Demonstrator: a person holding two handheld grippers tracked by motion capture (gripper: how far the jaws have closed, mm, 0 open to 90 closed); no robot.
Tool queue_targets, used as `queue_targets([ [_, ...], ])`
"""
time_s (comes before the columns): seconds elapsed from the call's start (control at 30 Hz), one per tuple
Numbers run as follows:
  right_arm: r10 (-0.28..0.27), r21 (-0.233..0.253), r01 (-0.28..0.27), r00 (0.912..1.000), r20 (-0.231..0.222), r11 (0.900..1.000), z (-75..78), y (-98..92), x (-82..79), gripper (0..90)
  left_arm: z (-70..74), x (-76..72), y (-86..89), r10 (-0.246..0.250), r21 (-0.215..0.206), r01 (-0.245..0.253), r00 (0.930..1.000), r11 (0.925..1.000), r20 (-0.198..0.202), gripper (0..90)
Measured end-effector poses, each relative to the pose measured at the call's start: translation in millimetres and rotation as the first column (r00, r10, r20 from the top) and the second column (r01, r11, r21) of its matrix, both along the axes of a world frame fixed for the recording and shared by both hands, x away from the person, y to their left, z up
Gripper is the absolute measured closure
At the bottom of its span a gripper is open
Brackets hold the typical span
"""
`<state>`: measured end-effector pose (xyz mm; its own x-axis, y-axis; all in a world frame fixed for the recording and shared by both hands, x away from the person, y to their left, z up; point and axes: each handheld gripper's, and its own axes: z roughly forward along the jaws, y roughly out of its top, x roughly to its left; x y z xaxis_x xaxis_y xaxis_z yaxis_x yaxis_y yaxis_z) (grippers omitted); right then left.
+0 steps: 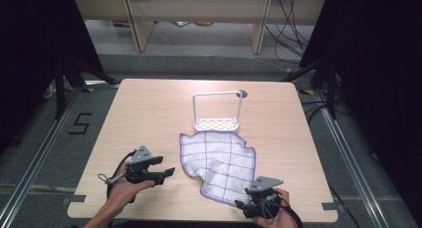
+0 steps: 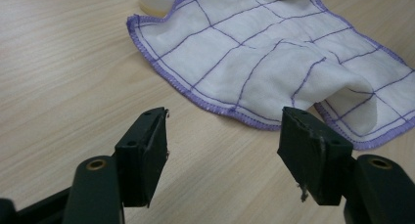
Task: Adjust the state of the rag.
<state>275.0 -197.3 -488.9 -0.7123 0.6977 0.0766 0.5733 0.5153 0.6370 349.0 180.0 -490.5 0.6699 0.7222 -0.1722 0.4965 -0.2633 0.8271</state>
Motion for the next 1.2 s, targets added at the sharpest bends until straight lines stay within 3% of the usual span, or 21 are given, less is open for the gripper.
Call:
queue_targets([
  [0.03,0.000,0.000,0.000,1.0000,0.000,1.000,0.0,0.0,0.0,45.3,1.0,-0.1,1.8,-0.005,0.017,0.005,0.9999,0.9998,-0.011,34.5],
  [0.13,0.009,-0.025,-0.010,0.9999,-0.012,1.000,-4.1,-1.3,-3.6,46.0,-0.8,1.1,4.5,-0.003,0.002,0.003,0.9999,1.0000,-0.011,34.4],
  [0.17,-0.002,-0.034,0.002,0.9998,-0.018,0.999,-5.7,-0.5,-4.4,49.3,-0.9,1.0,4.8,0.003,-0.001,-0.003,0.9999,1.0000,-0.014,34.0],
  [0.2,-0.003,-0.056,0.002,0.9998,-0.021,0.998,-9.4,1.6,-4.5,61.0,-1.1,1.1,5.4,0.005,-0.004,-0.005,0.9998,1.0000,-0.019,33.6],
  [0.23,-0.003,-0.056,0.002,0.9998,-0.021,0.998,-9.4,1.6,-4.5,61.0,-1.6,1.6,5.9,0.002,-0.010,-0.002,0.9998,0.9999,-0.022,33.6],
  [0.27,0.026,-0.086,-0.026,0.9997,0.000,0.996,-9.0,0.3,-3.3,68.1,-1.8,1.4,5.7,0.009,-0.017,-0.009,0.9997,0.9998,-0.024,33.5],
  [0.33,0.036,-0.088,-0.035,0.9993,0.009,0.996,-6.3,0.9,-2.0,84.1,-1.6,1.6,6.3,0.004,-0.020,-0.005,0.9997,0.9998,-0.024,33.5],
  [0.37,0.059,-0.104,-0.054,0.9972,0.047,0.993,2.6,0.5,0.4,87.6,-1.4,1.7,5.9,0.005,-0.025,-0.005,0.9997,0.9997,-0.024,33.6],
  [0.4,0.059,-0.104,-0.054,0.9972,0.047,0.993,2.6,0.5,0.4,87.6,-1.3,1.7,5.6,0.005,-0.027,-0.005,0.9997,0.9996,-0.025,33.6],
  [0.43,0.075,-0.105,-0.067,0.9942,0.076,0.992,6.7,0.2,2.9,87.9,-1.0,1.7,5.0,0.002,-0.023,-0.002,0.9996,0.9997,-0.027,33.6],
  [0.57,0.021,0.026,-0.026,0.9850,0.171,0.999,46.8,-11.3,30.1,88.2,-0.2,0.6,1.3,-0.012,-0.016,0.012,0.9996,0.9998,-0.025,34.0],
  [0.67,-0.083,0.143,0.052,0.9716,0.222,0.988,75.3,-21.8,61.0,88.3,0.2,-0.6,-2.2,-0.019,-0.024,0.018,0.9996,0.9996,-0.023,34.6],
  [0.73,-0.137,0.160,0.097,0.9569,0.256,0.982,83.3,-27.2,80.3,88.2,0.2,-0.5,-3.4,-0.023,-0.015,0.023,0.9996,0.9996,-0.017,35.6],
  [0.83,-0.220,0.215,0.171,0.9475,0.232,0.962,83.7,-34.1,111.0,88.2,0.1,-1.7,-6.3,-0.026,-0.021,0.026,0.9995,0.9994,-0.017,37.7],
  [0.9,-0.252,0.202,0.213,0.9484,0.193,0.956,78.3,-35.9,126.9,88.2,0.0,-2.9,-9.5,-0.035,-0.023,0.035,0.9994,0.9991,-0.009,39.6],
  [0.97,-0.261,0.172,0.233,0.9507,0.167,0.957,69.6,-33.9,138.6,88.2,0.8,-4.0,-13.6,-0.061,-0.017,0.061,0.9981,0.9980,-0.008,40.7],
  [1.0,-0.249,0.153,0.225,0.9536,0.169,0.962,64.9,-34.4,144.9,88.1,1.2,-5.1,-16.7,-0.070,-0.019,0.070,0.9975,0.9974,-0.003,41.5],
  [1.03,-0.265,0.156,0.244,0.9544,0.137,0.957,61.4,-31.9,147.0,88.2,1.6,-6.6,-20.2,-0.077,-0.021,0.077,0.9970,0.9968,0.005,42.4],
  [1.07,-0.259,0.150,0.236,0.9534,0.155,0.960,57.8,-32.8,151.3,88.1,1.7,-7.5,-23.6,-0.094,-0.017,0.094,0.9955,0.9954,0.016,43.1],
  [1.2,-0.255,0.137,0.238,0.9588,0.126,0.962,53.6,-31.9,154.1,88.1,1.6,-11.2,-42.4,-0.142,0.002,0.142,0.9892,0.9898,0.036,44.7],
])
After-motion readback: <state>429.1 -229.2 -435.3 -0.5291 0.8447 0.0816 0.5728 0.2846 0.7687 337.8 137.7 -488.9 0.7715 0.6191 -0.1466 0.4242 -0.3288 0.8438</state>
